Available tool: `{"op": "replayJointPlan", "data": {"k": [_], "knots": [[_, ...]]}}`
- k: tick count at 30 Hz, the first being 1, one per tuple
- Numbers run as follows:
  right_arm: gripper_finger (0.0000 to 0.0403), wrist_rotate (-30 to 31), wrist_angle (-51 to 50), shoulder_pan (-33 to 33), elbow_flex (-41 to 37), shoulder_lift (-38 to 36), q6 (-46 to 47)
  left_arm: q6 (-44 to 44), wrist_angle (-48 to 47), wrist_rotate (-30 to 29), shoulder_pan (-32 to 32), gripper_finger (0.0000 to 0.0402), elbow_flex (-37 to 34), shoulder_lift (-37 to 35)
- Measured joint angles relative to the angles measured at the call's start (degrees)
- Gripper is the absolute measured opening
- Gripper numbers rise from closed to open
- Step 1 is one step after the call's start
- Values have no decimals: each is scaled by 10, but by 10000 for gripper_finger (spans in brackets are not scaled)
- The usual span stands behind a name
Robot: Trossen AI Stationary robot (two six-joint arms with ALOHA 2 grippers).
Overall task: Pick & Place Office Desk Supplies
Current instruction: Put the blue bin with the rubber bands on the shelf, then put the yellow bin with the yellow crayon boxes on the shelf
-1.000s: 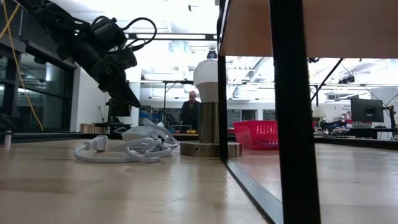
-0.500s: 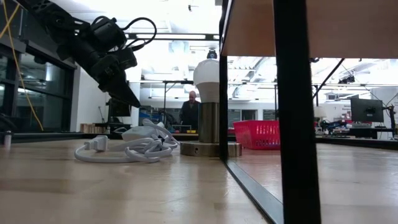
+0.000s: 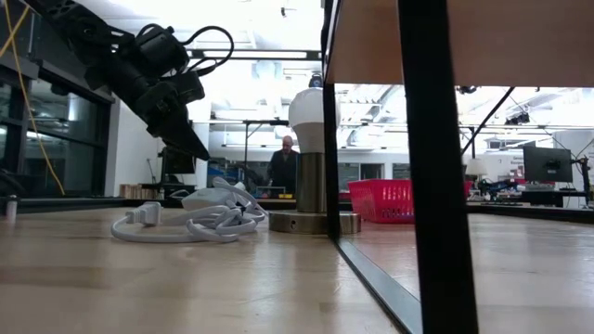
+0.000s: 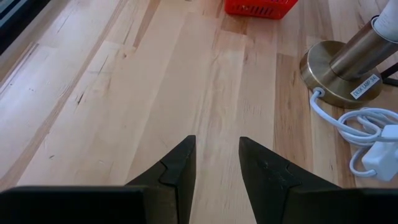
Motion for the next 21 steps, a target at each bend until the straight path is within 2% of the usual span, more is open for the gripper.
{"op": "replayJointPlan", "data": {"k": [13,21], "knots": [[72,0,9,0,0,0,0,0,0,0,0,118,0,0],[79,2,10,0,0,0,-8,0,0,0,0,118,0,0]]}}
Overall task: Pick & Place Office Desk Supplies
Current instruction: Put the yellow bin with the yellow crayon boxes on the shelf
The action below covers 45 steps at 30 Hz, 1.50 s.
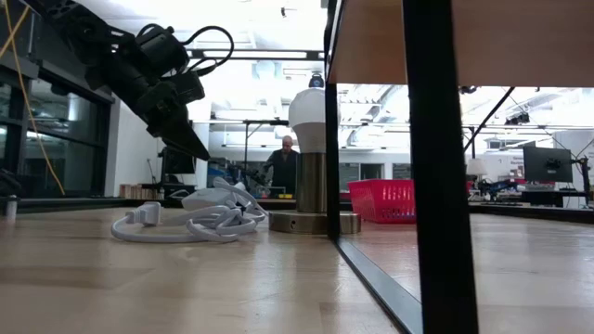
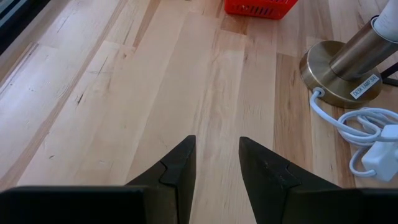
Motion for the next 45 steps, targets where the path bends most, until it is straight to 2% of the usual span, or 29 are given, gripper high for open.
{"op": "replayJointPlan", "data": {"k": [12,21,29,37,45], "knots": [[80,43,-38,-15,-1,-29,-34,0,0,0,0,118,0,0],[80,34,-65,-83,0,-55,-103,0,0,0,0,118,0,0],[80,120,-166,-187,0,-81,-169,0,0,0,0,118,0,0],[80,86,-168,-311,0,-81,-276,0,0,0,0,118,0,0],[80,91,-166,-449,0,-79,-288,0,0,0,0,118,0,0]]}}
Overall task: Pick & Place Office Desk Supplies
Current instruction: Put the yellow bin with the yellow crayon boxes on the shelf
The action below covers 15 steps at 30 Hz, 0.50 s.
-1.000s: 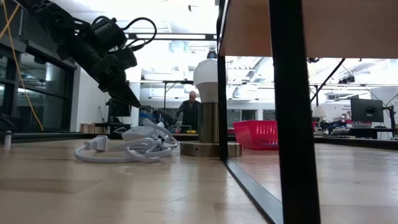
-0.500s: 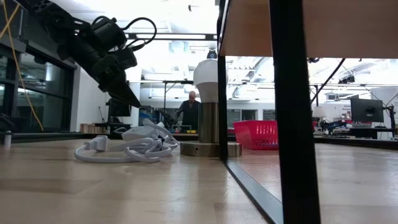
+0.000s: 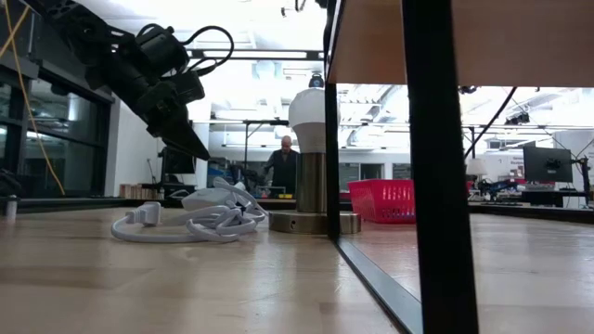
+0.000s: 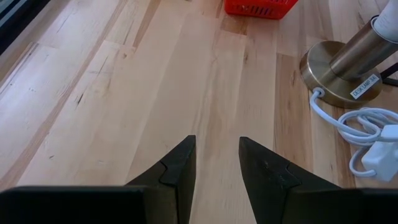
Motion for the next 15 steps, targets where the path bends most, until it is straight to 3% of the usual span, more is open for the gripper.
{"op": "replayJointPlan", "data": {"k": [15], "knots": [[80,-22,-26,-115,-79,5,76,0,2,0,0,118,0,0]]}}
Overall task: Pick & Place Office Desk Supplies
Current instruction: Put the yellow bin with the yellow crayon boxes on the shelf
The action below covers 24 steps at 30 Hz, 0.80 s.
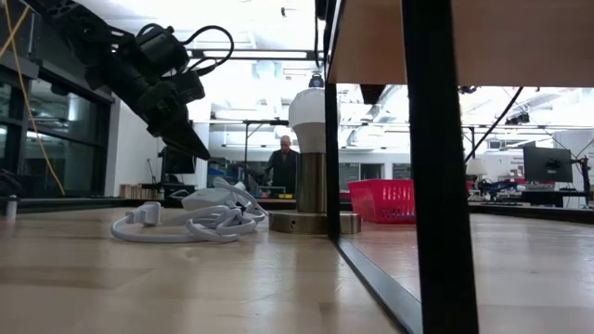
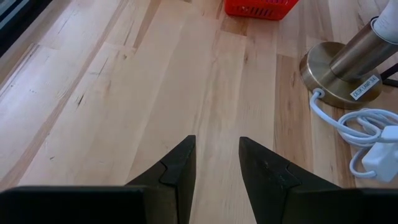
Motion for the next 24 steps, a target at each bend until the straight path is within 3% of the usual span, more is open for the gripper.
{"op": "replayJointPlan", "data": {"k": [9,24], "knots": [[80,-24,1,-31,-83,0,89,0,0,0,0,118,0,0],[80,-58,1,-124,-171,-8,123,0,0,0,0,118,0,0]]}}
